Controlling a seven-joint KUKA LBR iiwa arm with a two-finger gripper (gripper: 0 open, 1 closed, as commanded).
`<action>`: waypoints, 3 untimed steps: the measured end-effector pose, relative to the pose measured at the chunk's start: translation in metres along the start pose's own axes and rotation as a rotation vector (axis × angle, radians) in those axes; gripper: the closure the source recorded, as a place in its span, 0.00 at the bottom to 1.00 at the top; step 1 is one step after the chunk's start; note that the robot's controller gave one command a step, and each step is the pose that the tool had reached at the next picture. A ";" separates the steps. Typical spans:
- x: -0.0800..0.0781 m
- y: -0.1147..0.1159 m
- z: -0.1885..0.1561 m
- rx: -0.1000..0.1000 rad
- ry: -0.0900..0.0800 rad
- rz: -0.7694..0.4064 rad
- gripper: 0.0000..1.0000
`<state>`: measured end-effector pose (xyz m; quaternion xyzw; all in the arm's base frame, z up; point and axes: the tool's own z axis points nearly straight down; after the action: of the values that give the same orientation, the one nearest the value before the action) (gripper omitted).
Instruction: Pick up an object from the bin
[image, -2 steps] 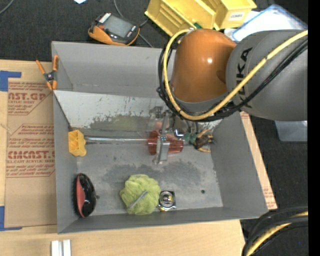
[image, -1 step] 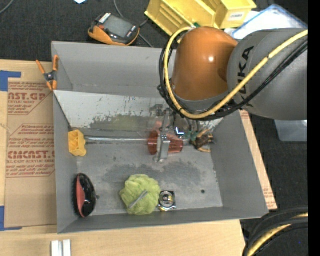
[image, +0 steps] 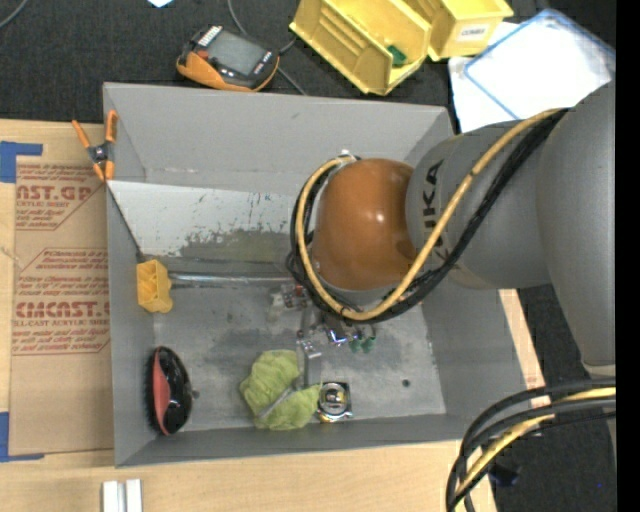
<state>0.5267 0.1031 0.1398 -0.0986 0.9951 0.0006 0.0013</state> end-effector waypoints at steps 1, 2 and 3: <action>0.028 0.020 -0.022 0.000 -0.009 -0.335 0.00; 0.031 0.030 0.022 -0.003 0.006 -0.430 0.00; 0.032 0.029 0.068 -0.001 -0.019 -0.219 0.00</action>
Offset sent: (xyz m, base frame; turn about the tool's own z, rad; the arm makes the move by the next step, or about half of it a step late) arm -0.0352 0.0225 -0.0210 -0.4306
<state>0.4899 0.1252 0.0713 -0.2067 0.9784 0.0018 0.0107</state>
